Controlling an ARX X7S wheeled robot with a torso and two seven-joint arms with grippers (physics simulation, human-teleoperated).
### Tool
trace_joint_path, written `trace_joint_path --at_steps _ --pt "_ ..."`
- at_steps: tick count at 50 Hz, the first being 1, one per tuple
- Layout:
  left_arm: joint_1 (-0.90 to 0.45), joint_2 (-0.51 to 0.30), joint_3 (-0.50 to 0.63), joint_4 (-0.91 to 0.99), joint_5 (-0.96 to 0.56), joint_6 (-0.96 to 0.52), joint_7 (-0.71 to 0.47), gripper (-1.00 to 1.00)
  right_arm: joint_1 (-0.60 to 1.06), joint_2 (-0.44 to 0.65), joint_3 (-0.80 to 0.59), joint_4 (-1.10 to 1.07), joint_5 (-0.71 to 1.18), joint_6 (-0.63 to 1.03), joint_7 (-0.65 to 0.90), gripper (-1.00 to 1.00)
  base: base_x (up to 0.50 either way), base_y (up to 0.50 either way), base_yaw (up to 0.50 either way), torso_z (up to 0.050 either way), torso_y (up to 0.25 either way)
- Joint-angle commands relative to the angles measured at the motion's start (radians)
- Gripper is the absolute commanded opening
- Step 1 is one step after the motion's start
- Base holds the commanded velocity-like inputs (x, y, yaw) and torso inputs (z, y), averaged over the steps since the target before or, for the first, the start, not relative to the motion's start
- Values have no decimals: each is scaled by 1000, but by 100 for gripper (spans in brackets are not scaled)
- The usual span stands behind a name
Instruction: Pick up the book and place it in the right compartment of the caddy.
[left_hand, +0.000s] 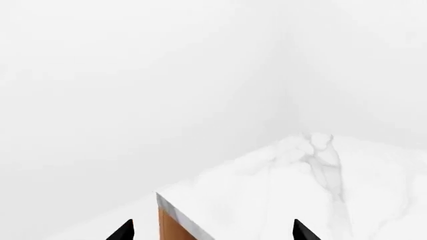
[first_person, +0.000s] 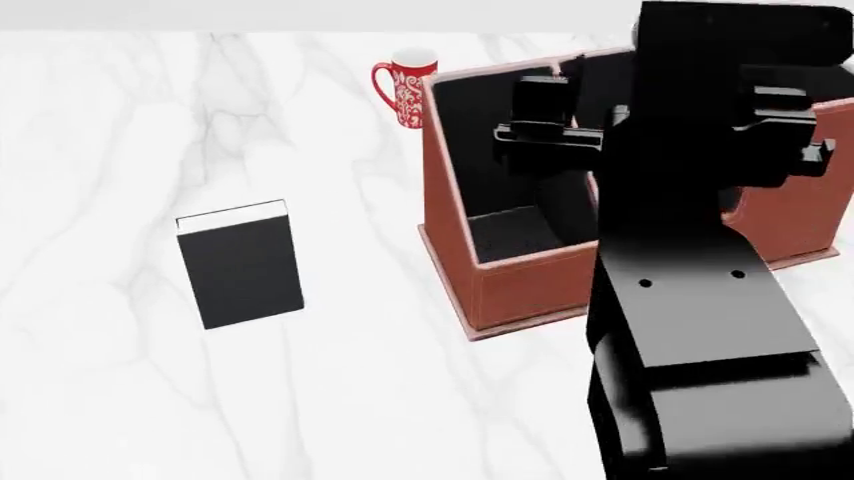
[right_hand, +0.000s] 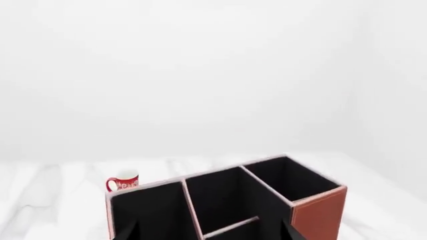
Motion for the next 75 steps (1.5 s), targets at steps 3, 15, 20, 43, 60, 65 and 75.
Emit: trace_joint_path --at_steps 3,15,20,43,60,65,75 --pt "52 -6 -184 85 -73 -60 -8 100 180 -8 -19 74 2 88 26 100 0 0 0 0 0" --pt "71 -17 -191 96 -87 -58 -25 100 196 0 -38 67 14 113 20 100 292 0 0 0 0" --pt "80 -15 -184 86 -83 -41 -26 100 200 2 -41 64 17 114 22 100 500 0 0 0 0" --pt "110 -13 -185 80 -98 -2 -44 100 207 7 -60 74 35 109 19 100 500 0 0 0 1" --pt "132 -8 -187 71 -107 26 -49 100 206 8 -76 82 43 102 22 100 500 0 0 0 1" --pt "136 -11 -191 71 -112 26 -52 100 207 11 -79 85 45 101 23 100 500 0 0 0 2" --pt "136 -26 -198 82 -135 13 -71 100 204 15 -86 68 49 104 29 100 300 0 0 0 2"
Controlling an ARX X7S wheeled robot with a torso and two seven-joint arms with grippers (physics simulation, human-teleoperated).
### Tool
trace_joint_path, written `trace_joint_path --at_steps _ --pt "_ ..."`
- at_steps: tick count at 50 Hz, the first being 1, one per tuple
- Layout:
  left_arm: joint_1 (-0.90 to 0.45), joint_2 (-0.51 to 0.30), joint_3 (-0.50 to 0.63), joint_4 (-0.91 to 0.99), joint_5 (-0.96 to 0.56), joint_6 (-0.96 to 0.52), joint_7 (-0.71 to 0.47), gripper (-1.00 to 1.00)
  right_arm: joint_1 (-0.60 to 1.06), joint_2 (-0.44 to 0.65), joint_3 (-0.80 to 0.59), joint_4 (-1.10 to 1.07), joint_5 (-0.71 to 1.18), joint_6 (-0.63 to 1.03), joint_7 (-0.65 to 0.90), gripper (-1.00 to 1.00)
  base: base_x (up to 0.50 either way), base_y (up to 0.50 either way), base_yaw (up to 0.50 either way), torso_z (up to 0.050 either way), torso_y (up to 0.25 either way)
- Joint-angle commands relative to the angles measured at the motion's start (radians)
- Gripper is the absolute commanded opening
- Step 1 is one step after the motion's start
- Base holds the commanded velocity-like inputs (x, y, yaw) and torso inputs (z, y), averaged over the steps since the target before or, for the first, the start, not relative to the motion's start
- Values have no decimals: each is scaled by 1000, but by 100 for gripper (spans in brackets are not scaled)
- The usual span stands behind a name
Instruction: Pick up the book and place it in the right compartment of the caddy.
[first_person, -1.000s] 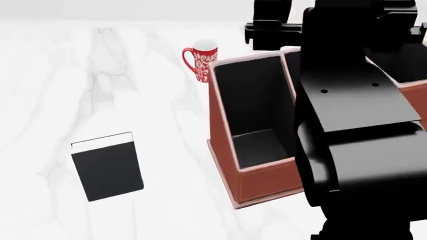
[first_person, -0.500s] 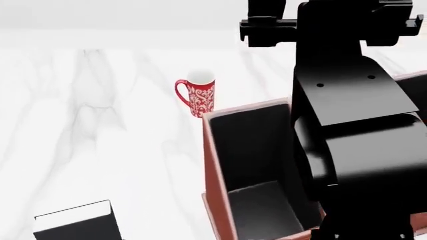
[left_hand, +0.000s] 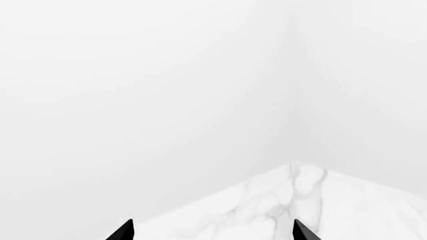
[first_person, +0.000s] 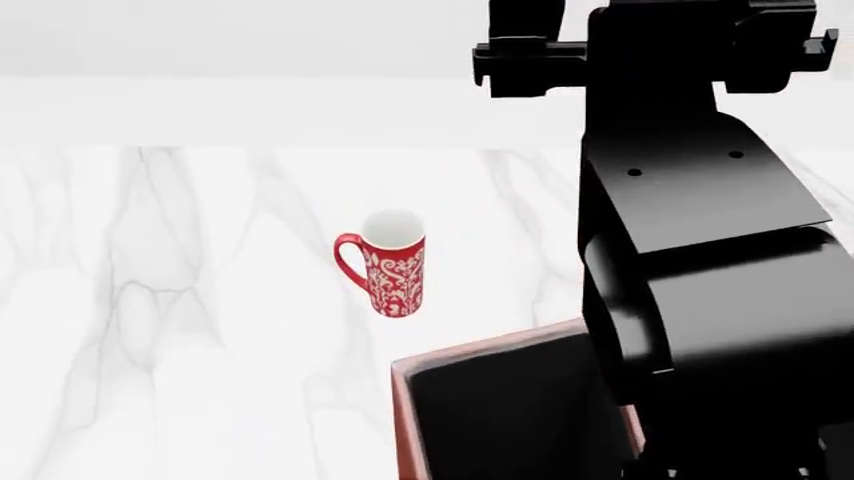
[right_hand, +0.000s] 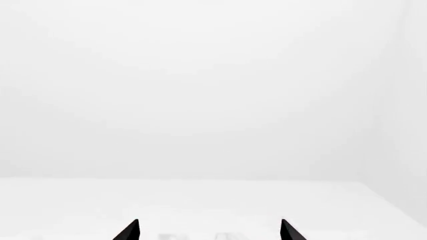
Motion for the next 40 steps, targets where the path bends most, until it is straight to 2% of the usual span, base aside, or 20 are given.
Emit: trace_joint_path --at_steps 1,8,14,21,23,26,28,29,31,32,33,40 --pt "5 -11 -7 5 -14 -4 -16 100 -1 6 -13 -6 4 2 2 100 0 0 0 0 0" --pt "13 -16 -10 5 -23 0 -23 100 7 2 -12 -10 13 20 5 100 0 0 0 0 0" --pt "21 -16 -14 4 -31 8 -27 100 44 -4 -39 -13 31 97 -2 100 0 0 0 0 0" --pt "28 -19 -26 5 -44 10 -34 100 120 -5 -54 -9 168 252 -152 100 0 0 0 0 0" --pt "30 -20 -25 4 -45 12 -36 100 135 0 -56 -23 229 238 -240 100 0 0 0 0 0" --pt "31 -19 -20 2 -44 17 -39 100 161 3 -68 -36 254 262 -265 100 0 0 0 0 0" --pt "33 -19 -14 -1 -40 21 -42 100 191 -9 -44 -10 303 367 -289 100 0 0 0 0 0" --pt "35 -18 -16 -1 -41 22 -42 100 198 13 -77 -44 374 399 -373 100 0 0 0 0 0" --pt "38 -19 -19 -1 -45 22 -42 100 190 30 -101 -81 395 390 -396 100 0 0 0 0 0" --pt "32 -22 -2 -5 -38 24 -47 100 66 123 -251 -231 545 337 -546 100 0 0 0 0 0" --pt "32 -24 0 -5 -39 22 -49 100 55 118 -294 -381 619 342 -669 100 0 0 0 0 0" --pt "37 -30 -16 0 -56 19 -54 100 39 117 -328 -479 654 340 -666 100 0 0 0 0 0"
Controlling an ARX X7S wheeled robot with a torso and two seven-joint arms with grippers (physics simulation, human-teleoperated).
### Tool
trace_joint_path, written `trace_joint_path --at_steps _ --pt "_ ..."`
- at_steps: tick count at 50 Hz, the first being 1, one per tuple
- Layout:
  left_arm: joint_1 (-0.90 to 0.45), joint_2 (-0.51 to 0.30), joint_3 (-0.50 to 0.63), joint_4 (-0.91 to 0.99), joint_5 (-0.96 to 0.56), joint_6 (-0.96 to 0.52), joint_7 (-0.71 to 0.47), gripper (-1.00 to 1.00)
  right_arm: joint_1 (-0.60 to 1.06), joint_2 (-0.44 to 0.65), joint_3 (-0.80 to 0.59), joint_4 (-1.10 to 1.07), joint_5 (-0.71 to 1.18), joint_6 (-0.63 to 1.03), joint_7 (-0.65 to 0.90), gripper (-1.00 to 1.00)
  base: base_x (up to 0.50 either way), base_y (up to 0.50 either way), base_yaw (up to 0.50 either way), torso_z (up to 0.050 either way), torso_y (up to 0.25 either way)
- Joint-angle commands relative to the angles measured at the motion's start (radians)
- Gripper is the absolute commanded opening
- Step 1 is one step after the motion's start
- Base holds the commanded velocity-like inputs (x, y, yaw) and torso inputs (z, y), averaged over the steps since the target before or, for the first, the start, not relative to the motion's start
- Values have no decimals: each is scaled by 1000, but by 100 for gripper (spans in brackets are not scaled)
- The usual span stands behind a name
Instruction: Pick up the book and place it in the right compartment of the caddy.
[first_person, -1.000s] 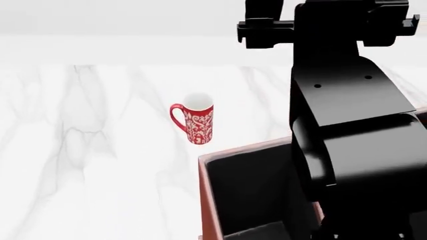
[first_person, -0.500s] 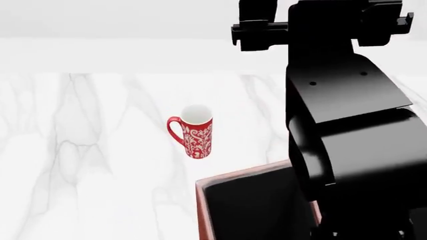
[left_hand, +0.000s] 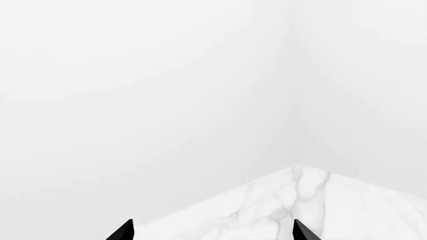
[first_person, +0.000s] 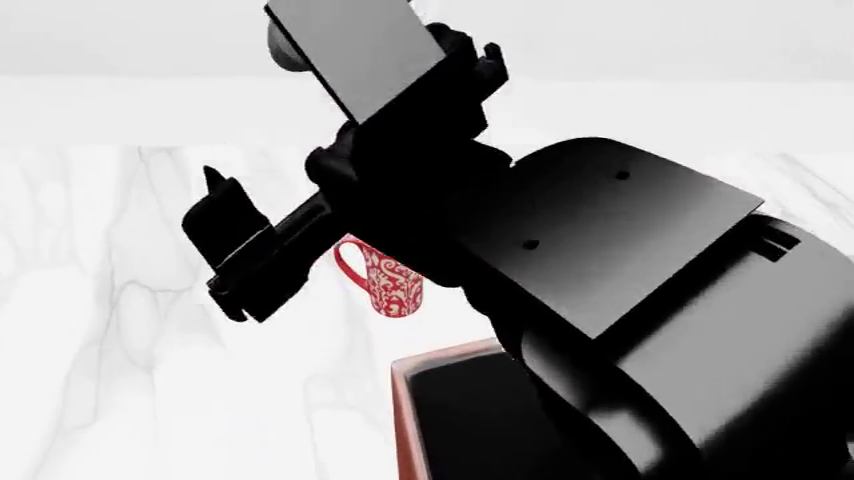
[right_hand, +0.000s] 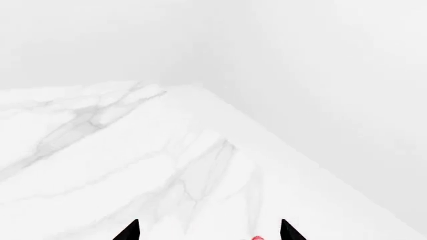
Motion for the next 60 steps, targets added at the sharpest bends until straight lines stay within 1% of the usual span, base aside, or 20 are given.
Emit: trace_joint_path --at_steps 1,8,24,28,37,51,60 --pt "8 -7 -7 2 -14 2 -11 100 -48 51 -135 -235 221 43 -210 100 0 0 0 0 0" --pt "14 -5 7 -7 -7 17 -14 100 -56 49 -136 -275 284 67 -216 100 0 0 0 0 0" --pt "25 -5 9 -12 -12 29 -22 100 -64 62 -181 -320 336 61 -202 100 0 0 0 0 0" --pt "28 -4 13 -14 -10 34 -22 100 -71 83 -225 -320 318 34 -218 100 0 0 0 0 0" --pt "32 -3 23 -21 -7 44 -25 100 -80 104 -259 -349 341 22 -227 100 0 0 0 0 0" --pt "40 -7 21 -20 -13 48 -32 100 -77 137 -333 -303 277 -54 -256 100 0 0 0 0 0" --pt "46 -8 19 -21 -16 53 -33 100 -102 151 -417 -255 197 -137 -284 100 0 0 0 0 0"
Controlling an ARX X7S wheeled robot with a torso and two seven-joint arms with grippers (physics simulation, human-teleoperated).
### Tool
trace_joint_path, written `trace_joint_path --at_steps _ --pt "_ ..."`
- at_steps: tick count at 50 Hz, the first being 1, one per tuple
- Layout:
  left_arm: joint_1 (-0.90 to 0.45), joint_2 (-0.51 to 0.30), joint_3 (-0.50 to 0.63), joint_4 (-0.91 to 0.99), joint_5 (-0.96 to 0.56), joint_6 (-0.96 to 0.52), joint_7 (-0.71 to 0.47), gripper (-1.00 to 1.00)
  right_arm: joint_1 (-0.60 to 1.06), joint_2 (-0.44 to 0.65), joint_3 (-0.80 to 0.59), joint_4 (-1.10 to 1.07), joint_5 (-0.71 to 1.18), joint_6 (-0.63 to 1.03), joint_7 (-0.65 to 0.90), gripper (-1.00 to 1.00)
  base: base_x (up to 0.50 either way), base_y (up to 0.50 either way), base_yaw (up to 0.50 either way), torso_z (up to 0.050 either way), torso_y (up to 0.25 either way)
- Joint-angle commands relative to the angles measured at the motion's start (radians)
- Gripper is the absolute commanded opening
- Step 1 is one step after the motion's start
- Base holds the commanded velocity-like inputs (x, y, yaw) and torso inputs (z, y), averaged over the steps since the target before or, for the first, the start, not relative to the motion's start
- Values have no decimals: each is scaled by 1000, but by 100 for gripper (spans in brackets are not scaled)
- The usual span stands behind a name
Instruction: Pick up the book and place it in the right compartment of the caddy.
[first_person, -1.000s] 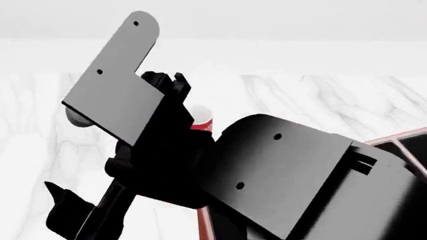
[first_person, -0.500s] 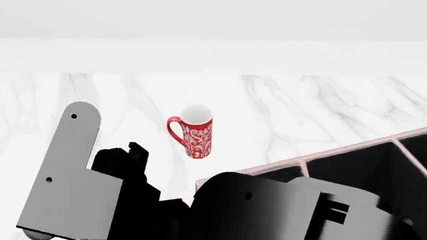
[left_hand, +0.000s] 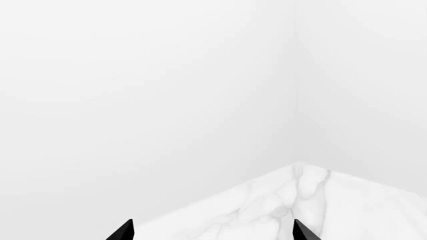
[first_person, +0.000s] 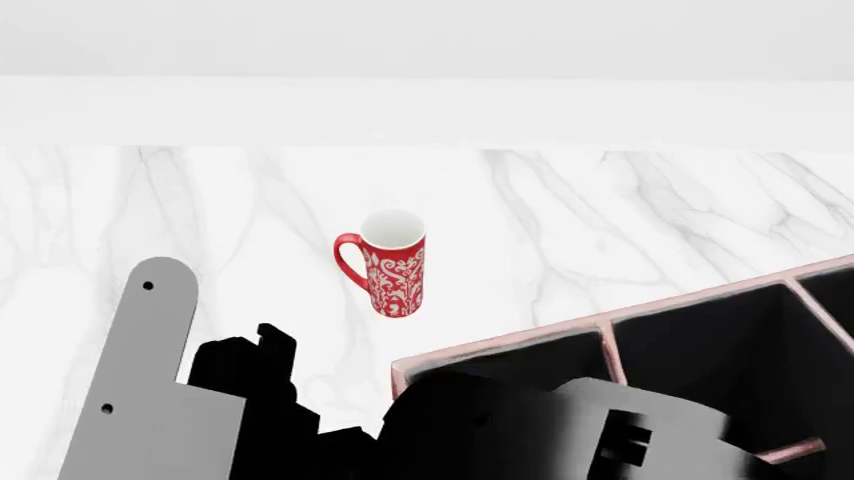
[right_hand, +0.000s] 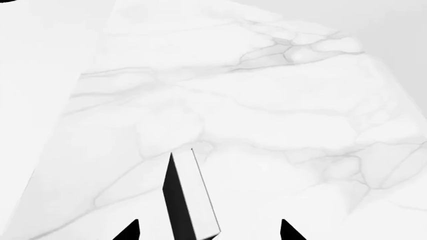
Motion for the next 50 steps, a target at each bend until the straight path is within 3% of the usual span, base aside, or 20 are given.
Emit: trace_joint_path --at_steps 1,50 --pt "8 0 0 -3 -2 8 -3 100 -22 20 -88 49 -77 -86 -30 100 0 0 0 0 0" --pt "23 -1 55 -26 29 44 -15 100 -93 -59 -323 334 -294 -329 -86 100 0 0 0 0 0"
